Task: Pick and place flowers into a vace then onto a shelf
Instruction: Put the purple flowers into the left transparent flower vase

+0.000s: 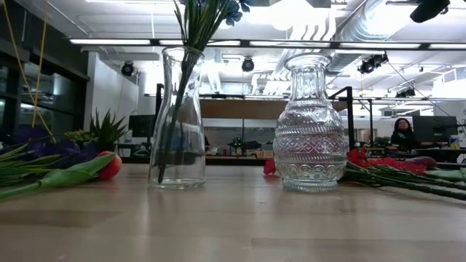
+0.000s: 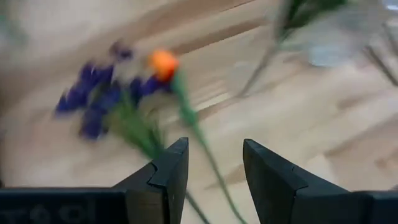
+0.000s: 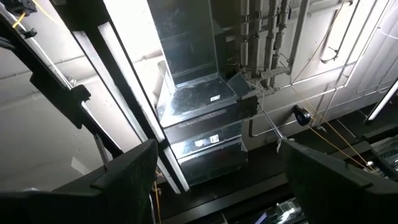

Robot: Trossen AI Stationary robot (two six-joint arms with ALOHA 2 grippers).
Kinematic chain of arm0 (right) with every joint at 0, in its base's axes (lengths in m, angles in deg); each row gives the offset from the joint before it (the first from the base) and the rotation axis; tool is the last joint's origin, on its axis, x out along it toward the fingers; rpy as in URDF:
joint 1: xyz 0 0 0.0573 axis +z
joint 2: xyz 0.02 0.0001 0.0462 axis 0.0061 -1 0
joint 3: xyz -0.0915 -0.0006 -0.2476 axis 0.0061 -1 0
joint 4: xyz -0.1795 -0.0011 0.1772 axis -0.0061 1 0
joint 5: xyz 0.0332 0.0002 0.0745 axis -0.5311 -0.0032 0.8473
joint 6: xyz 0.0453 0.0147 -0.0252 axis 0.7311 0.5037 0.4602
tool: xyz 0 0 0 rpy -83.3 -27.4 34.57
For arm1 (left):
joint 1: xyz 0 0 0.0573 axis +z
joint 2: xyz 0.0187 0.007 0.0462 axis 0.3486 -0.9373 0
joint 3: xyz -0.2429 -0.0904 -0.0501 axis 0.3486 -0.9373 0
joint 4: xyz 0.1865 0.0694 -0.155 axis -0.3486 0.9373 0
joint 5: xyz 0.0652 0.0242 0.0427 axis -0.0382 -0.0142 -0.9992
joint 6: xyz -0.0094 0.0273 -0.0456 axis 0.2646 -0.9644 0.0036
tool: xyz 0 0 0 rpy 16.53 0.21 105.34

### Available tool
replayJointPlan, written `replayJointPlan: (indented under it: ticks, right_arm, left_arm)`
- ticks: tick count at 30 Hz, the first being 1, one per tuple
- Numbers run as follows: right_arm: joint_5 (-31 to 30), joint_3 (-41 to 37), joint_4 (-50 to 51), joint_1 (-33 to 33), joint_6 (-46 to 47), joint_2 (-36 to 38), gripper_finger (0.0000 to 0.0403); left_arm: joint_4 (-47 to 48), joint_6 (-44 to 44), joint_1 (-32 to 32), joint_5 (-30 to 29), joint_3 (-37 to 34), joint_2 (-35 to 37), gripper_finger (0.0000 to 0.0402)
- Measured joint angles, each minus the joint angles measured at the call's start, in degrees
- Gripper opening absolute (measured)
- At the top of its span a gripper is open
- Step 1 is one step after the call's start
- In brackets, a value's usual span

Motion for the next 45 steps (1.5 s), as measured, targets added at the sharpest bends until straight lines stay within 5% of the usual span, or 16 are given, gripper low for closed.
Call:
replayJointPlan:
  ticks: [5,9,34,45]
  right_arm:
    - [0.15,0.0,0.02,-0.01,0.04,0.0,0.0328]
    - [0.17,0.0,0.02,0.01,0.06,0.0,0.0328]
    - [1.16,0.0,0.02,-0.01,4.6,0.0,0.0328]
    - [1.09,0.02,0.19,-0.01,4.56,0.0,0.0328]
  left_arm:
    - [-1.59,16.11,-0.28,13.19,-4.93,-0.14,0.0184]
    - [-8.37,19.17,0.38,17.05,-10.18,-0.21,0.0184]
    - [-38.76,18.43,5.75,20.97,-37.72,-0.09,0.0184]
    - [-39.73,18.5,5.75,21.27,-39.38,-0.18,0.0183]
